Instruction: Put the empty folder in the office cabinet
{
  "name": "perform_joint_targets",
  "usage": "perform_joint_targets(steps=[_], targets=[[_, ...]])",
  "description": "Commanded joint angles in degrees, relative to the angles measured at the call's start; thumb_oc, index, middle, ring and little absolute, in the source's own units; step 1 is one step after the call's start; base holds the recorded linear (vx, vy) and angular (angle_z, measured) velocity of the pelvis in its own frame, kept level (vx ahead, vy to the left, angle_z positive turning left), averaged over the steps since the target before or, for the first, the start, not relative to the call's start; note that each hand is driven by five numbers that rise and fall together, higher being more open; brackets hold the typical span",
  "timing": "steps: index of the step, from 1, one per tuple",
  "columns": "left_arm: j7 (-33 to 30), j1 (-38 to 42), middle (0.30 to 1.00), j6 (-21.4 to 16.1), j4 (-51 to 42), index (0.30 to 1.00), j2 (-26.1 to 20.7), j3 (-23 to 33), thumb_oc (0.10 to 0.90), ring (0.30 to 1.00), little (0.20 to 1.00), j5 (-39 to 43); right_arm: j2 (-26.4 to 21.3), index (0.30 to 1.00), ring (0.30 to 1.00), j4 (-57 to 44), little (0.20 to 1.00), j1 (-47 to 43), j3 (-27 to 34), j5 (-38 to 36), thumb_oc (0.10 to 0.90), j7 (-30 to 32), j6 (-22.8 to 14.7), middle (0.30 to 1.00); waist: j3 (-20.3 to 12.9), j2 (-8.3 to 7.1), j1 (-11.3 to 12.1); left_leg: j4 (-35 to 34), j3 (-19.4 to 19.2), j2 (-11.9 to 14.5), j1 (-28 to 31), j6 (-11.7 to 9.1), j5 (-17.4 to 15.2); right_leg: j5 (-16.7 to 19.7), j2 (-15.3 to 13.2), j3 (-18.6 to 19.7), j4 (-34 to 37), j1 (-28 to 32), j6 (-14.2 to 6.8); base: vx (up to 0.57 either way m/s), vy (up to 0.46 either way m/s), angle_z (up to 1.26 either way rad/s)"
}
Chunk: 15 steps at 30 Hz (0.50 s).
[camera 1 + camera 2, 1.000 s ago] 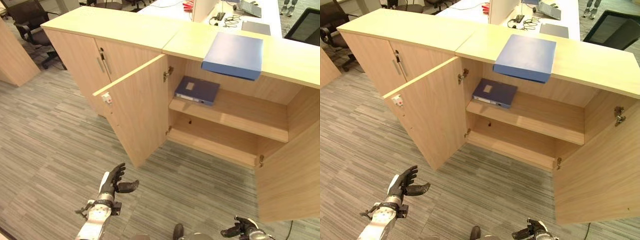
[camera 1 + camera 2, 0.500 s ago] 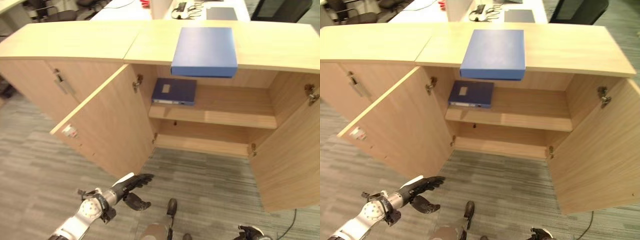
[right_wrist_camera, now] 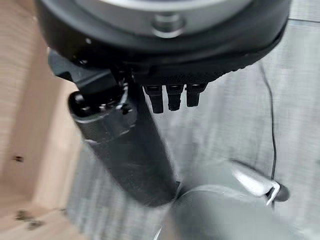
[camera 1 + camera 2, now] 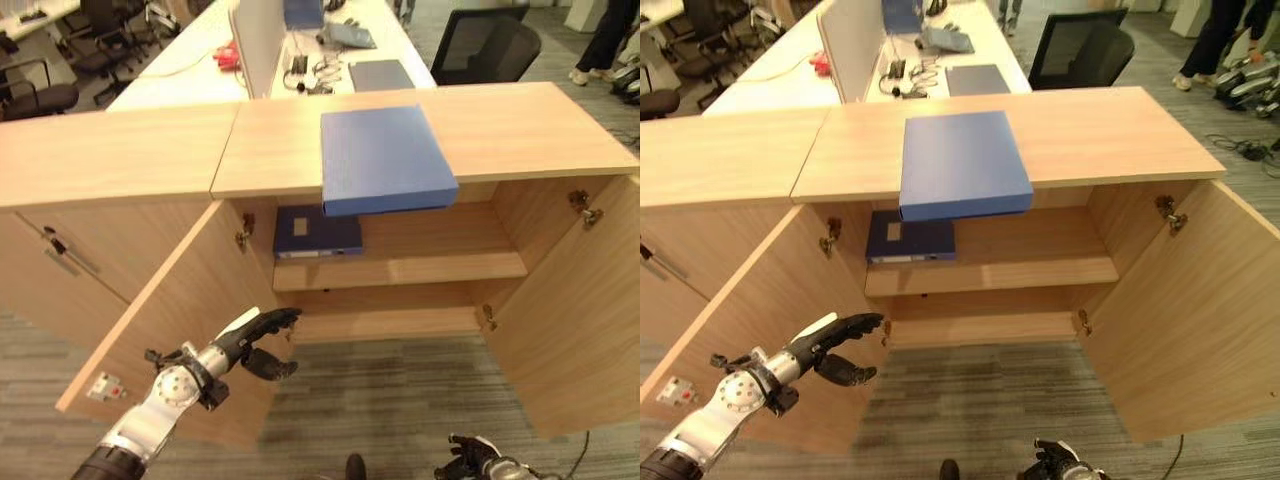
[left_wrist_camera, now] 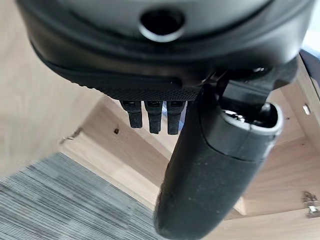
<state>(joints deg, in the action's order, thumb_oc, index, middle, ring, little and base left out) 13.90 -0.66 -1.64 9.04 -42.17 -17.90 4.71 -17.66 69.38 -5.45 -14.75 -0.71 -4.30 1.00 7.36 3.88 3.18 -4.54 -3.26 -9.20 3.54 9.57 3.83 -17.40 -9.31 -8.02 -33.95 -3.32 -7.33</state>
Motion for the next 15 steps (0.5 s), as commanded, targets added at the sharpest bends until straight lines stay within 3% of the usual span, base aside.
perform_joint_targets(steps=[1,4,8,15], targets=[[-2.9,2.2,0.900,-4.0,-4.0,0.900,1.4,4.9,0.800,0.900,0.900,-0.7,-1.0,0.900,0.900,0.0,0.900,0.8,0.0,-1.4,0.800,0.2,0.2,0.900,0.1,0.13,-0.8,-0.5,3.8,2.0,-0.4,-5.5,-3.8,13.2,2.8,0.6,12.0,-2.5,2.1,0.08,-0.017,0.35],[-3.1,4.3,0.900,-4.4,-2.9,0.900,2.1,2.7,0.800,0.900,0.900,-2.1,-1.2,0.900,0.900,-0.7,0.900,1.0,1.1,-3.4,0.800,0.8,0.0,0.900,2.2,0.32,-2.8,-0.3,5.6,2.1,1.6,-5.8,-4.1,15.4,5.2,3.4,15.5,-6.9,1.4,0.07,-0.046,0.40],[-3.0,6.4,0.900,-4.5,-2.3,0.900,3.2,0.6,0.800,0.900,0.900,-3.0,-1.2,0.900,0.900,-0.5,0.900,2.6,2.2,-5.2,0.800,0.8,0.1,0.900,2.5,-0.85,-4.3,0.0,8.6,1.2,3.0,-6.0,-5.0,17.4,7.0,9.7,21.0,-4.8,0.9,0.11,-0.075,0.57],[-4.1,3.4,0.900,-5.0,-3.4,0.900,4.7,2.2,0.800,0.900,0.900,-1.4,-0.8,0.900,0.900,0.9,0.900,3.0,2.0,-4.8,0.800,0.5,0.2,0.900,-0.8,-1.85,-2.9,-0.5,9.3,2.1,3.4,-6.8,-6.0,18.3,7.8,8.0,31.6,2.6,1.8,0.14,-0.130,0.37]])
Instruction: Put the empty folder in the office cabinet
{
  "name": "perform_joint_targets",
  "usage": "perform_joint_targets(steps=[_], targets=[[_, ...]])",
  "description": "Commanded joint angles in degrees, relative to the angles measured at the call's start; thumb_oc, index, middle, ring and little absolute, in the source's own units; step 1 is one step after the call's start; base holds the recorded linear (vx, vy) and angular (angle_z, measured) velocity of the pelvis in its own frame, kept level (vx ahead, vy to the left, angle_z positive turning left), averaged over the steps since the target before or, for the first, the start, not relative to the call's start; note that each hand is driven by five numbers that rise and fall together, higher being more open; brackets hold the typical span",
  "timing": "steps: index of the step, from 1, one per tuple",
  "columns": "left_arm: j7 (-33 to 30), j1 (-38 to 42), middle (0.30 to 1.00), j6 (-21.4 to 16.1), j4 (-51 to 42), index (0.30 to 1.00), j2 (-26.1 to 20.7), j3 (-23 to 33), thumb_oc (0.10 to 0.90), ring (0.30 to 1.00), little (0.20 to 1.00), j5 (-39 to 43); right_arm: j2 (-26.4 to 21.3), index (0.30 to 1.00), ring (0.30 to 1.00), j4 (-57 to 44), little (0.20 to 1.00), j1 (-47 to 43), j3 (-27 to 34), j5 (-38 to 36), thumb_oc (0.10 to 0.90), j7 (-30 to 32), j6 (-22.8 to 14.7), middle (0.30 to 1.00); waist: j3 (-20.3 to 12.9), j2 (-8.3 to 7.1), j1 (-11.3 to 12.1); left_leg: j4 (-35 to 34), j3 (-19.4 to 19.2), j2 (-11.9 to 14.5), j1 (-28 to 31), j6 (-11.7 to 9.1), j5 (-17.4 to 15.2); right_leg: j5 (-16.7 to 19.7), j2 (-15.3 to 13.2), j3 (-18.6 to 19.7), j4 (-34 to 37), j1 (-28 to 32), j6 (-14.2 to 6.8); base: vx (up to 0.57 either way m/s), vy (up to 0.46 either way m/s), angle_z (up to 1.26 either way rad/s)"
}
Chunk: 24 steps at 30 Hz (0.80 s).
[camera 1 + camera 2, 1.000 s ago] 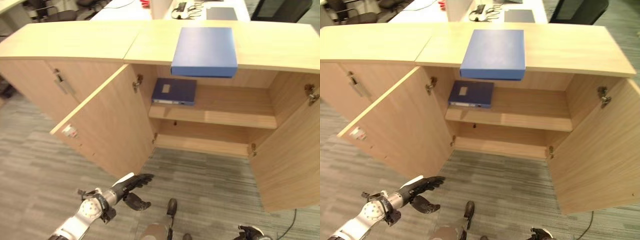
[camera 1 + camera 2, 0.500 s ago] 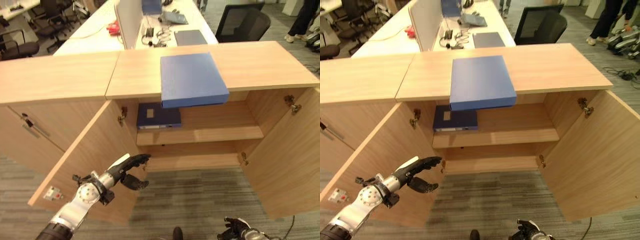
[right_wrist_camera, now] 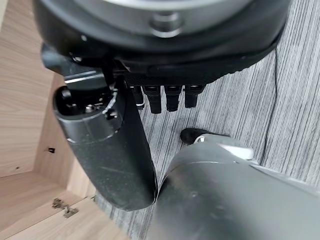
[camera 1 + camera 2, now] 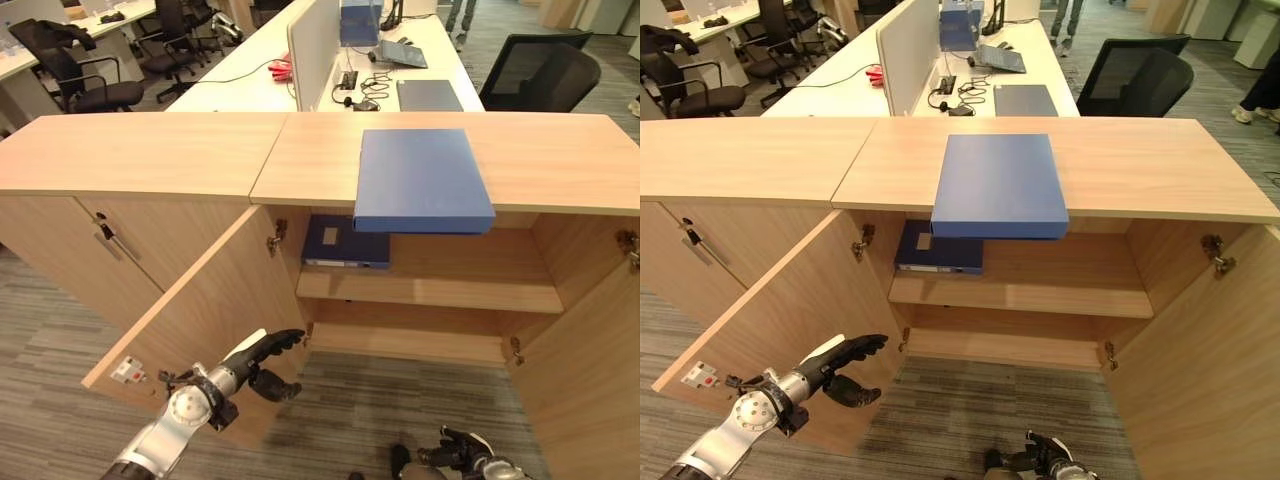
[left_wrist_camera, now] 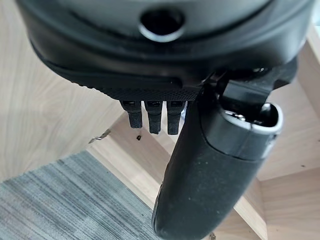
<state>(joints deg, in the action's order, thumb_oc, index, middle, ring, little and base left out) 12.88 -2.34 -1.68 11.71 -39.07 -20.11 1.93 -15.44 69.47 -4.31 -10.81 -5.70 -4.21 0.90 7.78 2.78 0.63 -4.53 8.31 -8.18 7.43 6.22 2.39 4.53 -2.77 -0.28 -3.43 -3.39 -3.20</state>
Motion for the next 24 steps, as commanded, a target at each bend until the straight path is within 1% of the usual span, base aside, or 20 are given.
perform_joint_targets(steps=[1,2,3,5,6,7,8,10,11,12,13,15,16,17,19,22,24], targets=[[-4.2,4.3,0.900,-5.0,-6.1,0.900,2.5,5.4,0.800,0.900,0.900,1.9,-2.9,0.900,0.900,0.9,0.900,2.1,-1.9,0.1,0.800,0.6,0.1,0.900,-1.4,-1.03,-0.1,-0.5,-2.1,1.3,-0.4,-3.7,-4.7,-3.6,1.4,-0.1,2.2,3.5,-2.1,0.08,-0.153,0.02],[-5.1,3.9,0.900,-5.1,-6.1,0.900,3.4,6.0,0.800,0.900,0.900,2.3,-2.8,0.900,0.900,1.0,0.900,2.3,-1.8,0.0,0.800,0.8,0.0,0.900,-1.6,-1.29,0.0,-0.5,-1.9,1.5,-0.5,-3.9,-4.7,-3.6,1.5,-0.3,3.1,4.1,-2.0,0.07,-0.194,0.05],[-6.5,3.1,0.900,-5.2,-6.0,0.900,5.4,7.5,0.800,0.900,0.900,4.5,-2.5,0.900,0.900,1.2,0.900,2.3,-1.9,0.0,0.800,1.1,0.0,0.900,-1.6,-1.74,0.3,-0.5,-1.7,1.7,-0.5,-4.3,-4.7,-3.4,1.7,-0.7,4.1,4.7,-1.9,0.05,-0.170,0.07],[-7.5,2.3,0.900,-5.1,-5.8,0.900,8.6,8.6,0.800,0.900,0.900,8.7,-2.2,0.900,0.900,1.4,0.900,2.5,-1.9,-0.3,0.800,1.6,-0.1,0.900,-1.7,-2.32,0.4,-0.5,-1.1,2.0,-0.6,-4.6,-4.7,-3.3,1.9,-1.5,5.4,5.6,-1.7,0.03,-0.143,0.20],[-7.5,2.3,0.900,-5.1,-5.8,0.900,8.6,8.6,0.800,0.900,0.900,8.7,-2.2,0.900,0.900,1.4,0.900,2.5,-1.9,-0.3,0.800,1.6,-0.1,0.900,-1.7,-2.32,0.4,-0.5,-1.1,2.0,-0.6,-4.6,-4.7,-3.3,1.9,-1.6,5.4,5.6,-1.7,0.02,-0.177,0.28],[-8.0,0.4,0.900,-4.7,-5.7,0.900,12.3,10.2,0.800,0.900,0.900,16.4,-2.0,0.900,0.900,1.5,0.900,3.0,-2.0,-0.6,0.800,1.8,-0.1,0.900,-1.8,-2.84,0.5,-0.5,-0.5,2.4,-0.8,-4.9,-4.7,-3.4,2.3,-2.0,6.5,6.4,-1.2,0.02,-0.174,0.19],[-8.0,0.1,0.900,-4.3,-5.8,0.900,13.7,10.7,0.800,0.900,0.900,19.3,-2.0,0.900,0.900,1.4,0.900,3.0,-1.8,-0.9,0.800,1.8,0.0,0.900,-1.8,-2.97,0.5,-0.5,-0.4,2.7,-0.8,-5.0,-4.7,-3.5,2.5,-2.1,6.9,6.7,-1.0,0.04,-0.234,0.16],[-8.6,-1.0,0.900,-4.0,-7.5,0.900,15.3,11.7,0.800,0.900,0.900,24.1,-1.7,0.900,0.900,1.2,0.900,3.1,-1.9,-1.3,0.800,1.8,0.2,0.900,-1.9,-3.21,0.5,-0.5,-0.2,3.3,-0.5,-5.4,-4.7,-3.7,2.8,-2.3,7.2,7.3,-0.6,0.03,-0.133,0.12],[-8.6,-1.0,0.900,-4.0,-7.6,0.900,15.3,11.8,0.800,0.900,0.900,24.2,-1.7,0.900,0.900,1.2,0.900,3.1,-1.9,-1.3,0.800,1.8,0.2,0.900,-1.9,-3.20,0.5,-0.5,-0.1,3.3,-0.4,-5.4,-4.7,-3.7,2.9,-2.4,7.3,7.4,-0.6,0.03,-0.148,0.12],[-10.9,-0.5,0.900,-4.5,-10.6,0.900,16.7,12.9,0.800,0.900,0.900,26.2,-1.4,0.900,0.900,1.4,0.900,2.7,-2.3,-1.6,0.800,2.1,0.2,0.900,-1.9,-3.50,0.7,-0.4,0.1,3.8,-0.4,-5.7,-4.6,-3.9,3.1,-2.6,7.4,7.7,-0.1,0.02,-0.155,0.09],[-11.3,-0.3,0.900,-4.9,-12.2,0.900,17.0,13.1,0.800,0.900,0.900,26.4,-1.3,0.900,0.900,1.5,0.900,2.4,-2.6,-1.6,0.800,2.4,0.2,0.900,-1.8,-3.64,0.7,-0.4,0.3,4.0,-0.4,-5.9,-4.6,-4.0,3.3,-2.6,7.2,7.8,0.1,0.03,-0.205,0.02],[-13.5,1.0,0.900,-7.1,-16.9,0.900,16.6,15.2,0.800,0.900,0.900,24.3,-0.9,0.900,0.900,1.6,0.900,2.2,-3.1,-2.0,0.800,2.8,-0.2,0.900,-1.8,-3.94,1.0,-0.1,0.4,4.5,-0.1,-6.3,-4.8,-4.6,3.7,-2.5,6.7,8.0,0.6,0.03,-0.129,0.03],[-13.6,0.9,0.900,-7.1,-17.0,0.900,16.6,15.3,0.800,0.900,0.900,24.3,-0.9,0.900,0.900,1.6,0.900,2.1,-3.2,-2.1,0.800,2.8,-0.2,0.900,-1.8,-3.95,0.9,-0.1,0.4,4.5,0.0,-6.3,-4.8,-4.6,3.7,-2.6,6.6,8.1,0.6,0.04,-0.158,0.06],[-18.2,2.5,0.900,-8.8,-19.9,0.900,17.4,17.1,0.800,0.900,0.900,21.2,-0.2,0.900,0.900,1.5,0.900,2.1,-3.9,-2.4,0.800,3.4,-0.6,0.900,-1.6,-4.46,1.1,0.7,0.4,5.1,-0.2,-6.8,-5.2,-5.2,4.0,-2.6,6.1,8.2,1.1,0.02,-0.149,0.13],[-22.3,3.7,0.900,-9.8,-22.8,0.900,17.6,18.6,0.800,0.900,0.900,16.4,0.5,0.900,0.900,1.1,0.900,2.2,-4.6,-3.0,0.800,4.2,-1.0,0.900,-1.2,-5.07,1.2,2.9,0.3,5.4,-1.1,-7.3,-5.9,-5.7,4.2,-2.7,5.6,8.4,1.6,0.02,-0.182,0.16],[-30.3,6.3,0.900,-10.5,-25.4,0.900,16.5,20.9,0.800,0.900,0.900,6.4,1.2,0.900,0.900,1.1,0.900,2.2,-5.3,-3.7,0.800,6.2,-1.5,0.900,0.2,-6.26,1.5,10.6,-1.0,5.5,-4.4,-8.4,-7.7,-6.2,4.0,-3.1,4.5,8.7,2.0,-0.01,-0.153,0.08],[-35.8,8.2,0.900,-9.8,-25.6,0.900,15.8,21.8,0.800,0.900,0.900,-1.1,1.4,0.900,0.900,1.2,0.900,2.0,-5.7,-4.0,0.800,8.0,-1.8,0.900,1.1,-6.87,1.6,16.0,-2.8,5.4,-6.7,-8.8,-8.8,-6.5,3.7,-3.7,4.0,9.3,2.3,-0.02,-0.108,0.12]])
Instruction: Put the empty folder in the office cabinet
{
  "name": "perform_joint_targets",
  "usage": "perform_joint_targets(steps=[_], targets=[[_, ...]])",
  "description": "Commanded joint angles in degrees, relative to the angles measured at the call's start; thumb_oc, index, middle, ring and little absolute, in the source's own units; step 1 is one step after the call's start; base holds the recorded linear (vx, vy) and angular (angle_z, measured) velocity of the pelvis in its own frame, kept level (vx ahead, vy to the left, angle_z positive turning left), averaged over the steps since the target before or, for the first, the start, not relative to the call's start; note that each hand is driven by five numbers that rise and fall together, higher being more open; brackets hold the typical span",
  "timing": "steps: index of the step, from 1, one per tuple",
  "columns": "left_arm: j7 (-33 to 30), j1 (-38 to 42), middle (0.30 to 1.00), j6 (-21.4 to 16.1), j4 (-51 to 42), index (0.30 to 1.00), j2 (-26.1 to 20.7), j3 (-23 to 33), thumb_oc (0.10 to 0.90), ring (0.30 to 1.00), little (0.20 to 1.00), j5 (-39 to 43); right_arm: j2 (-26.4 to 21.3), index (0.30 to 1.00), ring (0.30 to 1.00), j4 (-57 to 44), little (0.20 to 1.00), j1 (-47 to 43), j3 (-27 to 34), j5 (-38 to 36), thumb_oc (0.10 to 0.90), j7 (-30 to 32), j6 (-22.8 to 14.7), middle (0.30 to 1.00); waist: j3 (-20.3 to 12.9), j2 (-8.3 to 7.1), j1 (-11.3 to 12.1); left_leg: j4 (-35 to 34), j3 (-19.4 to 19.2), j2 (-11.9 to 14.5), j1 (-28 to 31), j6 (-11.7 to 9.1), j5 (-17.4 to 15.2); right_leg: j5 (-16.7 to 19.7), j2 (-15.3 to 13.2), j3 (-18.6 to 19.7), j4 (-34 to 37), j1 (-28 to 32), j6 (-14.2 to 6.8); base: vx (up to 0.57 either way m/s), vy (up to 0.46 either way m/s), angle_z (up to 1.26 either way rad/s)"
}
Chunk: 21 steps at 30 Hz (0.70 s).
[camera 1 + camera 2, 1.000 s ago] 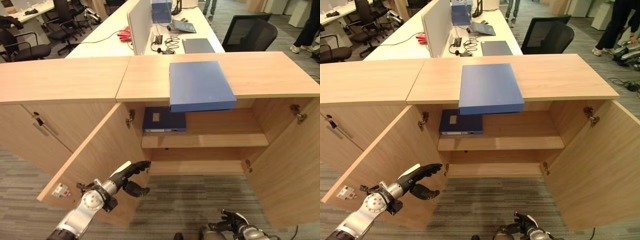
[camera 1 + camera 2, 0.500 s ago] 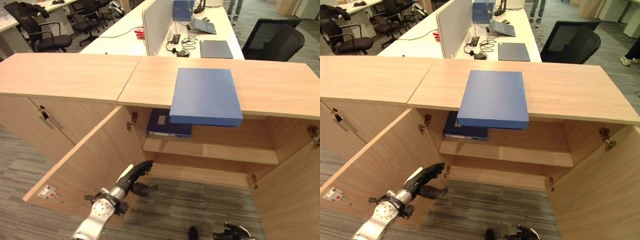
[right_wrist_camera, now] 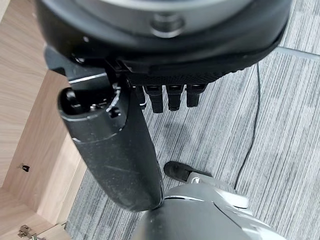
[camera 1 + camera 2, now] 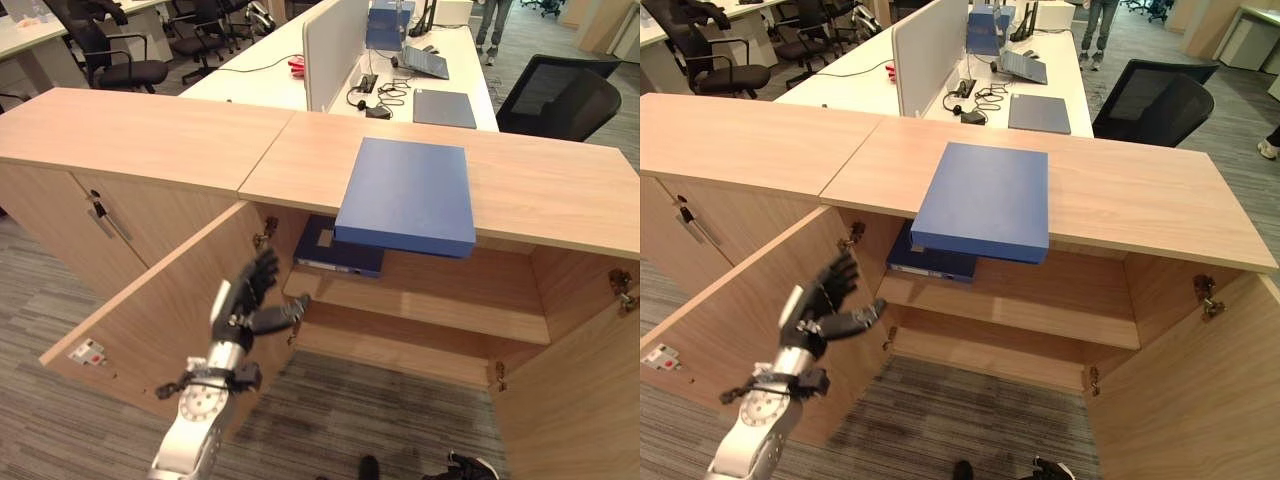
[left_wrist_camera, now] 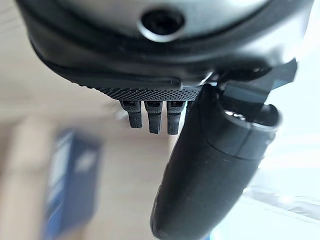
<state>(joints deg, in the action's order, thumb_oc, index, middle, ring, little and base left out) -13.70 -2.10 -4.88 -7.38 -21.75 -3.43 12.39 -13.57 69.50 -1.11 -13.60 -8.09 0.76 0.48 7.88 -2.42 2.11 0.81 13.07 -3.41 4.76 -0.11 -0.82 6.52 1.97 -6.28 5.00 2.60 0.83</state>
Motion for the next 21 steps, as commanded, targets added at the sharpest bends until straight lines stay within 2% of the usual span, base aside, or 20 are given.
perform_joint_targets(steps=[1,2,3,6,7,10,11,13,14,15,16,17,18,19,21], targets=[[-11.1,8.9,0.900,-6.4,-7.0,0.900,-1.6,5.3,0.800,0.900,0.900,-14.3,-0.3,0.900,0.900,1.3,0.900,-1.2,-3.0,-1.6,0.800,3.7,-1.4,0.900,1.4,-1.87,0.1,12.9,-8.7,0.9,-5.1,-2.5,-5.6,-8.6,-1.1,1.8,-4.6,3.7,-1.5,-0.01,-0.062,0.29],[-11.3,9.0,0.900,-6.3,-7.0,0.900,-1.6,5.2,0.800,0.900,0.900,-14.5,-0.3,0.900,0.900,1.4,0.900,-1.3,-3.0,-1.7,0.800,3.7,-1.4,0.900,1.5,-1.84,0.2,13.6,-8.7,0.9,-5.4,-2.4,-5.9,-8.6,-1.1,1.8,-4.7,3.6,-1.5,-0.01,-0.058,0.33],[-13.8,10.8,0.900,-5.9,-7.5,0.900,-2.3,5.4,0.800,0.900,0.900,-19.0,-0.3,0.900,0.900,1.9,0.900,-1.6,-3.0,-1.8,0.800,4.8,-1.6,0.900,1.6,-2.04,0.0,14.9,-10.7,1.6,-6.6,-2.1,-5.1,-8.8,-1.3,1.2,-4.5,4.3,-1.5,-0.01,-0.031,0.49],[-14.5,12.7,0.900,-5.0,-7.5,0.900,-3.3,5.1,0.800,0.900,0.900,-23.0,-0.5,0.900,0.900,2.8,0.900,-1.7,-2.9,-1.4,0.800,5.2,-1.5,0.900,1.3,-2.12,0.1,13.3,-10.8,0.3,-8.3,-1.1,-5.0,-8.5,-1.6,1.0,-4.1,4.3,-1.8,0.01,0.000,0.35],[-14.7,15.4,0.900,-4.9,-8.4,0.900,-4.8,5.3,0.800,0.900,0.900,-26.9,-0.5,0.900,0.900,4.4,0.900,-2.0,-2.9,-0.6,0.800,5.3,-1.6,0.900,1.0,-2.10,0.2,11.6,-9.4,-2.4,-10.7,-1.1,-3.1,-7.9,-1.4,2.1,-3.8,4.2,-2.2,0.01,0.037,0.14],[-13.6,16.9,0.900,-5.6,-9.2,0.900,-5.1,3.8,0.800,0.900,0.900,-27.6,-0.2,0.900,0.900,5.1,0.900,-2.1,-3.1,-0.5,0.800,4.8,-1.6,0.900,-0.2,-1.59,0.1,7.0,-9.0,-2.3,-7.6,-0.3,-2.5,-7.9,-0.7,2.9,-3.6,4.3,-2.2,0.07,0.043,-0.31],[-12.4,18.9,0.900,-5.7,-9.6,0.900,-6.1,1.6,0.800,0.900,0.900,-28.1,-0.2,0.900,0.900,5.6,0.900,-1.8,-3.4,-0.6,0.800,4.5,-1.4,0.900,-1.5,-1.17,-0.6,3.7,-8.5,-2.1,-5.0,0.2,-1.8,-8.0,-0.3,3.2,-3.4,4.5,-2.2,0.05,0.032,-0.28],[-11.8,20.2,0.900,-5.6,-9.3,0.900,-6.7,0.4,0.800,0.900,0.900,-28.5,-0.2,0.900,0.900,5.8,0.900,-1.6,-3.4,-0.6,0.800,4.2,-1.3,0.900,-2.0,-0.96,-0.7,1.3,-8.2,-2.1,-3.8,0.3,-0.6,-7.6,-0.2,3.3,-3.4,4.3,-2.2,0.04,0.053,-0.16],[-9.4,22.7,0.900,-5.7,-9.0,0.900,-8.1,-2.4,0.800,0.900,0.900,-29.4,-0.2,0.900,0.900,6.3,0.900,-1.5,-3.8,-0.3,0.800,3.6,-1.1,0.900,-2.7,-0.32,-1.4,-1.6,-7.8,-1.8,-1.9,0.6,0.0,-7.6,0.1,4.0,-3.2,4.2,-2.2,0.04,0.056,-0.14],[-9.5,22.8,0.900,-5.8,-8.9,0.900,-8.1,-2.5,0.800,0.900,0.900,-29.4,-0.2,0.900,0.900,6.3,0.900,-1.6,-3.7,-0.3,0.800,3.6,-1.1,0.900,-2.7,-0.34,-1.3,-1.9,-7.8,-1.8,-1.7,0.6,0.1,-7.6,0.1,4.0,-3.2,4.3,-2.2,0.05,0.075,-0.11],[-6.5,25.4,0.900,-6.1,-8.7,0.900,-9.2,-5.7,0.800,0.900,0.900,-29.2,-0.4,0.900,0.900,6.7,0.900,-1.5,-4.0,-0.2,0.800,3.0,-0.8,0.900,-3.4,0.17,-2.1,-3.8,-7.9,-1.6,-0.3,0.8,0.5,-7.6,0.3,4.6,-2.8,4.5,-2.3,0.03,0.036,-0.08],[-6.6,25.5,0.900,-6.1,-8.5,0.900,-9.2,-5.8,0.800,0.900,0.900,-29.2,-0.3,0.900,0.900,6.7,0.900,-1.5,-3.9,-0.2,0.800,3.0,-0.8,0.900,-3.4,0.16,-2.0,-4.1,-7.9,-1.5,-0.2,0.8,0.6,-7.6,0.4,4.6,-2.7,4.6,-2.3,0.05,0.063,-0.10],[-3.8,27.8,0.900,-6.3,-7.4,0.900,-9.7,-9.2,0.800,0.900,0.900,-27.8,-0.6,0.900,0.900,6.7,0.900,-1.4,-4.2,-0.1,0.800,2.5,-0.8,0.900,-3.8,0.44,-2.6,-5.0,-8.0,-1.4,0.8,0.9,0.7,-7.4,0.4,5.0,-2.2,5.0,-2.5,0.03,0.027,-0.07],[-3.9,28.0,0.900,-6.4,-7.3,0.900,-9.7,-9.3,0.800,0.900,0.900,-27.8,-0.6,0.900,0.900,6.7,0.900,-1.4,-4.2,-0.1,0.800,2.5,-0.8,0.900,-3.8,0.43,-2.5,-5.1,-8.1,-1.4,0.9,0.9,0.7,-7.4,0.4,5.0,-2.2,5.0,-2.5,0.03,0.037,-0.08],[-0.9,30.0,0.900,-6.5,-5.4,0.900,-9.9,-13.1,0.800,0.900,0.900,-25.9,-0.9,0.900,0.900,6.4,0.900,-1.2,-4.6,0.7,0.800,1.8,-0.5,0.900,-4.2,0.70,-3.1,-5.5,-8.6,-1.2,1.6,1.0,0.5,-7.4,0.3,5.5,-1.8,5.6,-2.6,0.03,0.032,-0.09]])
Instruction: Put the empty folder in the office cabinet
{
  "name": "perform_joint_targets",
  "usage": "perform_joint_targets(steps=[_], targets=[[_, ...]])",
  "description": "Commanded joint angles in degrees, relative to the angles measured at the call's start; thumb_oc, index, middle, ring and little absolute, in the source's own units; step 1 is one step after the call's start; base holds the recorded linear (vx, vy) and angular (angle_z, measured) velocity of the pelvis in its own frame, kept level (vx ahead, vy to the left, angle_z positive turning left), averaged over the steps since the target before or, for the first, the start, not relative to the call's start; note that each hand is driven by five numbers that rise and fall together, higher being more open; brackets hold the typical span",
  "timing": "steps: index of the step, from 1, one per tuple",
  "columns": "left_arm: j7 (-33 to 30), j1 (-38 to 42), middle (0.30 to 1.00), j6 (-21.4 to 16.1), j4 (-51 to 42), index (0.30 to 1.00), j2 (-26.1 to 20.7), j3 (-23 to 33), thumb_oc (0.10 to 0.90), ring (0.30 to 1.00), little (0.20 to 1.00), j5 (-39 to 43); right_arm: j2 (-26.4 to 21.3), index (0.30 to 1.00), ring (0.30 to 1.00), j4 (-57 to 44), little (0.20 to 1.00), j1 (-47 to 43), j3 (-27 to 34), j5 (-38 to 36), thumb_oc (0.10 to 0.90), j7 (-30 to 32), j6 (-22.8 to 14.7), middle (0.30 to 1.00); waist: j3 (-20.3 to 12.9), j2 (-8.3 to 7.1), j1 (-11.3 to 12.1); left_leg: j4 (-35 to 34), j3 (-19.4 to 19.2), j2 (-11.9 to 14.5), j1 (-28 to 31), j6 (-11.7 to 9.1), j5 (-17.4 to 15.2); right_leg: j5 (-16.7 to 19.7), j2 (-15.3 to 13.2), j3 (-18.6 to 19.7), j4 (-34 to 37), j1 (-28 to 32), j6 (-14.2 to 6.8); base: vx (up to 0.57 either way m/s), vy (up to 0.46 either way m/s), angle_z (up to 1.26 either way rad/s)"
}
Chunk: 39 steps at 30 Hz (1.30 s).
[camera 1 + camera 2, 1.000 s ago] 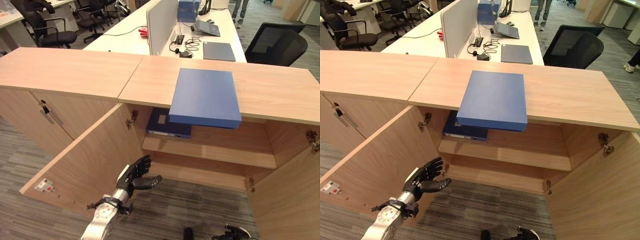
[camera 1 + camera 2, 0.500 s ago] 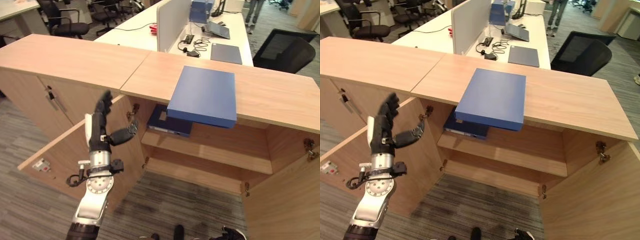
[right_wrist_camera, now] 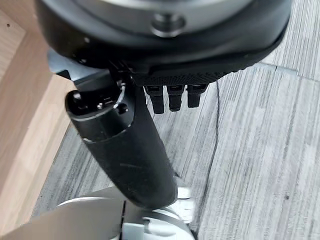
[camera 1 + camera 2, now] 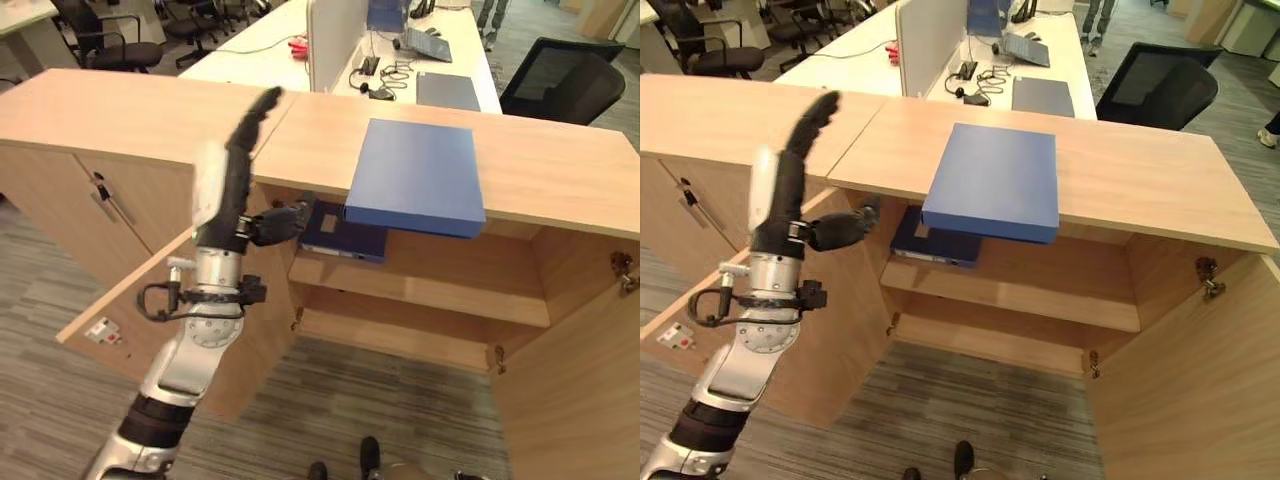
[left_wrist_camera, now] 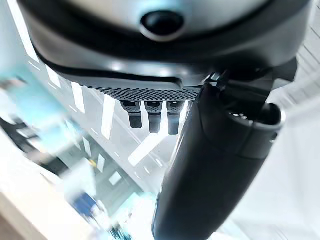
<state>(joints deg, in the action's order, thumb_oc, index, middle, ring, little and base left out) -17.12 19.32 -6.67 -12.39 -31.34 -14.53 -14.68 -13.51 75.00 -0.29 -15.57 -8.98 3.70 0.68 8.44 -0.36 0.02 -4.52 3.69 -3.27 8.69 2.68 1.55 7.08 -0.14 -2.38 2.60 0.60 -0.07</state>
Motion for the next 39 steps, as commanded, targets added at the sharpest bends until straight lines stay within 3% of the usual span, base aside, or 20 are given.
perform_joint_targets(steps=[1,9,20,32,39], targets=[[2.4,8.7,0.900,-4.8,-0.3,0.900,-0.3,-2.1,0.800,0.900,0.900,1.2,-1.0,0.900,0.900,0.9,0.900,-2.0,-2.6,1.6,0.800,-1.2,-0.7,0.900,-4.7,-1.37,-0.9,-0.2,0.7,-1.3,-2.3,-1.8,-1.9,-7.9,2.4,1.6,0.7,7.6,-1.7,0.03,0.032,-0.14],[5.3,13.2,0.900,-3.8,7.1,0.900,0.1,-9.8,0.800,0.900,0.900,-1.6,-1.5,0.900,0.900,0.6,0.900,-2.0,-3.3,3.5,0.800,-1.1,-0.4,0.900,-5.6,-1.18,-2.1,-0.5,-0.6,-1.1,-1.2,-1.4,-2.9,-7.7,2.3,2.9,1.4,8.1,-2.4,0.02,0.023,-0.15],[5.7,21.4,0.900,-2.1,17.3,0.900,1.7,-16.2,0.800,0.900,0.900,-4.8,-2.2,0.900,0.900,0.4,0.900,-2.8,-4.3,4.0,0.800,-1.2,0.0,0.900,-6.3,-0.73,-3.3,-0.5,-2.1,-1.0,-0.8,-1.2,-3.4,-7.3,2.3,3.8,2.1,8.2,-3.0,0.00,0.015,-0.11],[-0.6,33.8,0.900,2.7,32.3,0.900,2.0,-24.7,0.800,0.900,0.900,-25.4,-2.7,0.900,0.900,0.9,0.900,-3.6,-5.8,4.4,0.800,-0.5,-0.4,0.900,-6.7,0.23,-4.5,-0.5,-3.4,-1.1,-0.6,-1.1,-4.0,-7.3,2.2,4.3,2.2,7.9,-3.4,-0.01,0.009,-0.06],[-2.1,36.4,0.900,5.1,36.9,0.900,2.7,-26.2,0.800,0.900,0.900,-30.1,-3.3,0.900,0.900,1.5,0.900,-3.8,-6.0,4.3,0.800,-0.2,-0.4,0.900,-6.7,0.46,-4.6,-0.5,-3.7,-1.2,-0.7,-1.0,-4.2,-7.2,2.1,4.4,2.3,7.9,-3.6,-0.01,0.008,-0.05]])
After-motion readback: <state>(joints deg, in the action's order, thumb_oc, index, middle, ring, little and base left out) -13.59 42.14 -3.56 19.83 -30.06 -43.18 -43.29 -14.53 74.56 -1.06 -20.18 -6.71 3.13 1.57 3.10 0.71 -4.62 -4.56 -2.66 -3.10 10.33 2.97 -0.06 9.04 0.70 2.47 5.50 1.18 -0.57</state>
